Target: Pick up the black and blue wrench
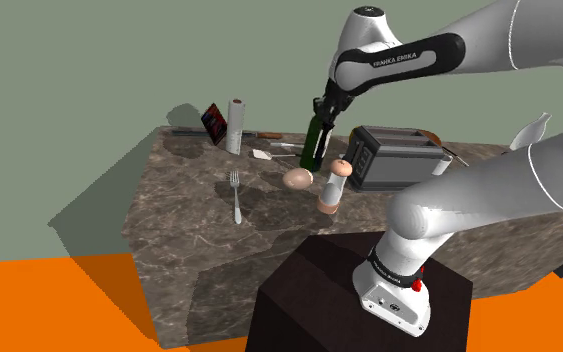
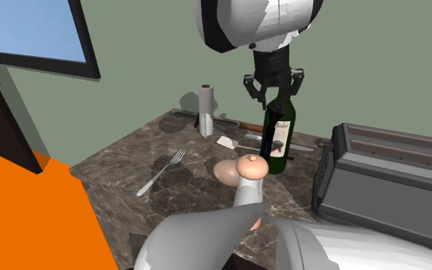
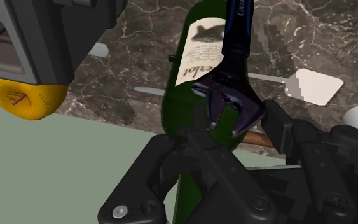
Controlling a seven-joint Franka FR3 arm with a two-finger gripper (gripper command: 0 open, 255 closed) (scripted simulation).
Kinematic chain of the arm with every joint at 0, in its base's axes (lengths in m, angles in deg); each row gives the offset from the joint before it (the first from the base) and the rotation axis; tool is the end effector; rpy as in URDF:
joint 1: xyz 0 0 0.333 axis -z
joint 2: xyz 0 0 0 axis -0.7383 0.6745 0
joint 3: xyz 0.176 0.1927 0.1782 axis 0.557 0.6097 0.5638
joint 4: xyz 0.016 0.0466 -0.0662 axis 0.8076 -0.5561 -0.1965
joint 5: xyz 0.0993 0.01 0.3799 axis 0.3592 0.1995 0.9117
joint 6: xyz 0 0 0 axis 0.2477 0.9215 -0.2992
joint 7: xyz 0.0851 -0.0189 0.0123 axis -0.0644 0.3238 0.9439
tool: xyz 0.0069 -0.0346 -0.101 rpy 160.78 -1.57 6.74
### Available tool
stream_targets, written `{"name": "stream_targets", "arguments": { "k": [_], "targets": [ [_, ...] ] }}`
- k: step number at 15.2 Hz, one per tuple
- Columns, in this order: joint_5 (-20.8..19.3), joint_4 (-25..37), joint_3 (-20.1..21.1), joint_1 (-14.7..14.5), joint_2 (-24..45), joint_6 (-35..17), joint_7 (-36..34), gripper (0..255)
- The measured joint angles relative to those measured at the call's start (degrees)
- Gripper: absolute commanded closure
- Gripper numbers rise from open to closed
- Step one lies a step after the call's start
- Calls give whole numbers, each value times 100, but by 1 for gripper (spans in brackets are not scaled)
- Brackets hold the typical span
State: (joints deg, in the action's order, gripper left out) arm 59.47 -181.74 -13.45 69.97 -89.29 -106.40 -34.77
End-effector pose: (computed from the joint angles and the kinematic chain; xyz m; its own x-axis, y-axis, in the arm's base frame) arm 0.3621 -0.1528 0.4800 0.8499 -0.4145 0.3254 -0.4848 -0.8570 0.1746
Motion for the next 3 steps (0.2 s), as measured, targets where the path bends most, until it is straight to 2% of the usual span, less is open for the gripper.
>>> {"name": "stream_targets", "arguments": {
  "k": [3],
  "targets": [
    [45, 170, 7, -25, -47, 217, 44, 255]
  ]
}}
